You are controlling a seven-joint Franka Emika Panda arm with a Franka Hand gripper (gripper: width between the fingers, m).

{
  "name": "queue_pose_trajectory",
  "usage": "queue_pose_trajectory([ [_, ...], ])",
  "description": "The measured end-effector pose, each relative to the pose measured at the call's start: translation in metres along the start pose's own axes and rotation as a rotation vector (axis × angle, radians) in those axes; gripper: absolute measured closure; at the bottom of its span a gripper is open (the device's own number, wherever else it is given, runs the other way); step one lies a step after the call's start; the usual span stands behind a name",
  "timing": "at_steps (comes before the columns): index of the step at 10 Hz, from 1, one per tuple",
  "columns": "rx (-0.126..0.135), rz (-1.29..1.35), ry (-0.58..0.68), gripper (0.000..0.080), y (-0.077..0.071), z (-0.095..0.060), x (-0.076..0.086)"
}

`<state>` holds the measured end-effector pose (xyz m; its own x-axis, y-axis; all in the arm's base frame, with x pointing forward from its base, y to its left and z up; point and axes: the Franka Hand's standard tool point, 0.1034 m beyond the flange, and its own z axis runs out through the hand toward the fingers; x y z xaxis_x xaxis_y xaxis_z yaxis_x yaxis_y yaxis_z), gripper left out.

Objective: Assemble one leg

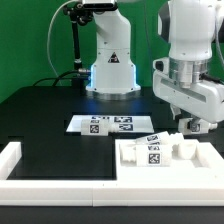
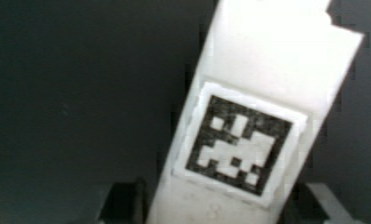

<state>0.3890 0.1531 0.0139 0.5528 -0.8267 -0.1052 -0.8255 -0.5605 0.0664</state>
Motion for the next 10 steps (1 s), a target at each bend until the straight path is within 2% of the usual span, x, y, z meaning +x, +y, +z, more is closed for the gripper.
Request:
queue_pose_trajectory([
  [1,0.006,-0.04,0.0,0.0471,-0.003,0.0,-0.004],
  [5,0.005,-0.061,0.002,0.0471,-0.002,0.0,-0.001],
  [8,0.019,-0.428,0.013,0.0471,0.006,-0.006,0.044],
  [9,0.031,-0.516,0.021,0.0471,0.003,-0.008,0.054],
  [10,0.046,-0.643,0.041,0.0471,-0.005,-0.009,0.054],
])
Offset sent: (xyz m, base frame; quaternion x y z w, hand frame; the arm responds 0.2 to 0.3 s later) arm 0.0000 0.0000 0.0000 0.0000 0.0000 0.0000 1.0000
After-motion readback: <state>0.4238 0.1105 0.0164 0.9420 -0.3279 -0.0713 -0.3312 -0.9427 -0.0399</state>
